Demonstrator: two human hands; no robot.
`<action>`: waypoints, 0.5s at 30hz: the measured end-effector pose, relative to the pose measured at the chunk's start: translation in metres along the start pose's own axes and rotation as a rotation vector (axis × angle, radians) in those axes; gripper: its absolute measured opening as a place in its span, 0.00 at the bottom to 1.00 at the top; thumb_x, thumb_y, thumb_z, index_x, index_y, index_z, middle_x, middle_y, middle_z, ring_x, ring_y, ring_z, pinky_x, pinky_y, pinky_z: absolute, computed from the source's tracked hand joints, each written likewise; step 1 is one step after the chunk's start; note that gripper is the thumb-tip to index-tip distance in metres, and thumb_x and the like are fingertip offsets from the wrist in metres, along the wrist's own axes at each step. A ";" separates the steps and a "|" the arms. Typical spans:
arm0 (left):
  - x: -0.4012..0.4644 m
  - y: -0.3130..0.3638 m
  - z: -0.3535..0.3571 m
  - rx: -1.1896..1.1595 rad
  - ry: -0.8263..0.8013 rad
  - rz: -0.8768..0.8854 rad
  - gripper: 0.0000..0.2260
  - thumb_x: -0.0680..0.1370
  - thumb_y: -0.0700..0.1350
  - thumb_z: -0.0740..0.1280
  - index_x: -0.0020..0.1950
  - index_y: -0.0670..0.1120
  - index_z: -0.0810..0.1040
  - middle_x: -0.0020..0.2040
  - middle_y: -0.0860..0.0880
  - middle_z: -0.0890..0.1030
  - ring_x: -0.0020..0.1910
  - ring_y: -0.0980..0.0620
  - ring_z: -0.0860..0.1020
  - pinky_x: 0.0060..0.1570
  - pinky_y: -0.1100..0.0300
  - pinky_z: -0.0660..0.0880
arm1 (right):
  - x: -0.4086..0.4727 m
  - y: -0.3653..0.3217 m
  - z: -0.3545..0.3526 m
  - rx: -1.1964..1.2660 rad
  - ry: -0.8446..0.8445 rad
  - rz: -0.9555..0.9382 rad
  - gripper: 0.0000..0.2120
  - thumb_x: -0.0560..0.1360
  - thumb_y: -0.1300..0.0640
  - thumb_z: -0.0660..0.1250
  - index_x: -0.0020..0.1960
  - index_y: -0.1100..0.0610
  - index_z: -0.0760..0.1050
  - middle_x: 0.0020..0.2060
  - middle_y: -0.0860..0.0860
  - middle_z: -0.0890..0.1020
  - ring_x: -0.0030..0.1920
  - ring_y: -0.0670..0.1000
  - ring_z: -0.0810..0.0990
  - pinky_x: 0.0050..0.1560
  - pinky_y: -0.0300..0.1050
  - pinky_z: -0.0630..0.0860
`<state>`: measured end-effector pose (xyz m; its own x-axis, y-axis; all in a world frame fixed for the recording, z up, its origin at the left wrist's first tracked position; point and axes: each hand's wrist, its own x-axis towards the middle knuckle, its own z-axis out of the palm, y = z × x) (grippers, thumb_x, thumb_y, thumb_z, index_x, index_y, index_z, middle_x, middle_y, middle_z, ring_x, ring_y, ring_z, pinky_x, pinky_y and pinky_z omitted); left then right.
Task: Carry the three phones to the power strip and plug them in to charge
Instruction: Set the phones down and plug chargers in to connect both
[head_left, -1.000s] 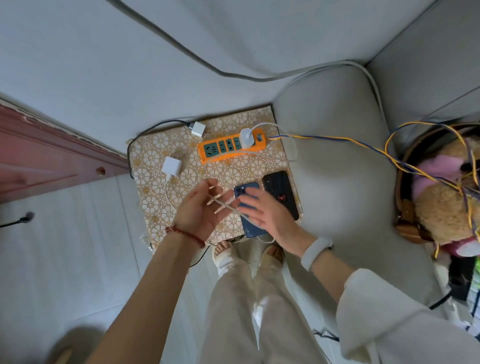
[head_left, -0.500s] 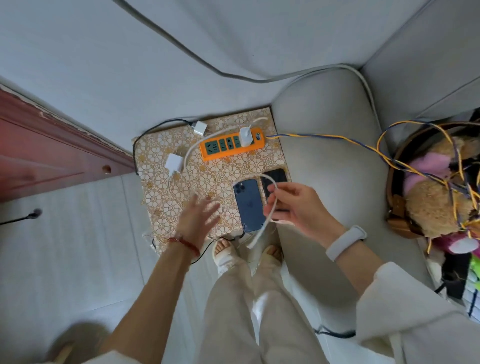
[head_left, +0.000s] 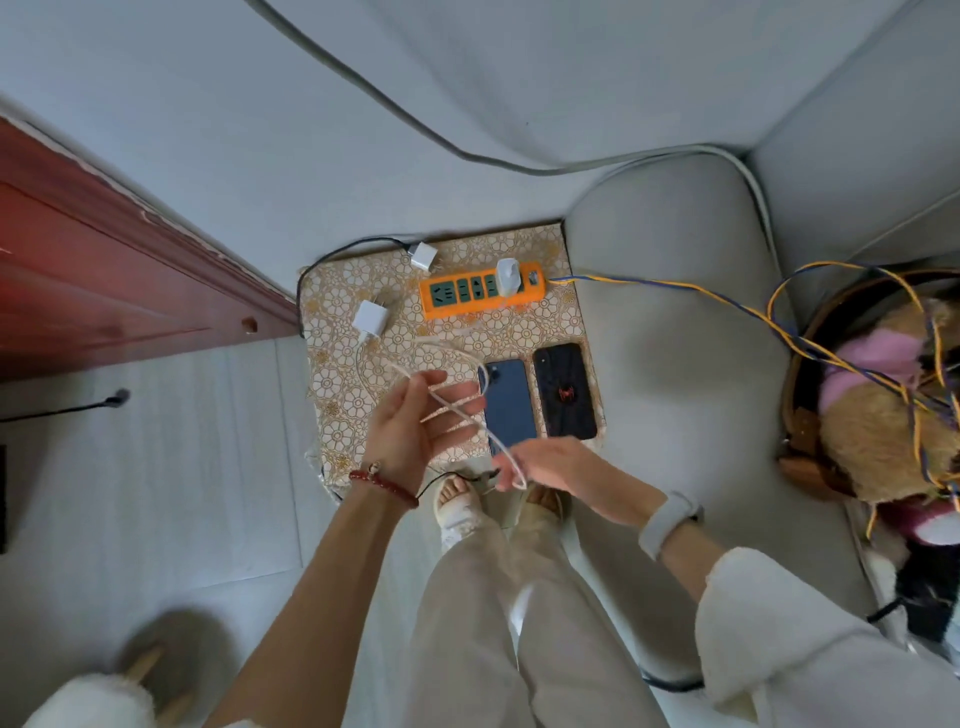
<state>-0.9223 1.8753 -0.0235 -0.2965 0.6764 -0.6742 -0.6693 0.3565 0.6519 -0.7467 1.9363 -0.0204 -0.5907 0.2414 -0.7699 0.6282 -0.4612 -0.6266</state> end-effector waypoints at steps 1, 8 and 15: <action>0.000 -0.002 -0.001 -0.004 0.059 0.009 0.12 0.80 0.46 0.52 0.44 0.46 0.73 0.33 0.49 0.85 0.35 0.51 0.83 0.30 0.63 0.79 | -0.003 0.004 0.003 -0.090 -0.026 -0.025 0.12 0.76 0.50 0.60 0.38 0.53 0.77 0.37 0.49 0.79 0.42 0.48 0.76 0.51 0.41 0.71; -0.008 -0.014 -0.029 0.157 0.549 0.085 0.10 0.79 0.44 0.55 0.47 0.43 0.76 0.20 0.54 0.73 0.19 0.57 0.70 0.22 0.67 0.68 | -0.005 0.043 -0.034 -0.754 0.612 0.038 0.08 0.77 0.56 0.57 0.44 0.56 0.74 0.42 0.51 0.76 0.43 0.53 0.75 0.41 0.44 0.70; -0.020 -0.040 -0.045 0.612 0.705 0.146 0.12 0.79 0.43 0.54 0.51 0.46 0.76 0.26 0.47 0.72 0.22 0.52 0.72 0.26 0.63 0.72 | -0.007 0.028 -0.062 -0.383 0.744 0.059 0.08 0.76 0.58 0.58 0.52 0.60 0.71 0.41 0.57 0.79 0.39 0.58 0.77 0.40 0.46 0.75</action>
<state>-0.9202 1.8182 -0.0520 -0.8264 0.2671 -0.4956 -0.1786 0.7106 0.6806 -0.6937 1.9743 -0.0400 -0.1473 0.7884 -0.5972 0.8555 -0.2015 -0.4770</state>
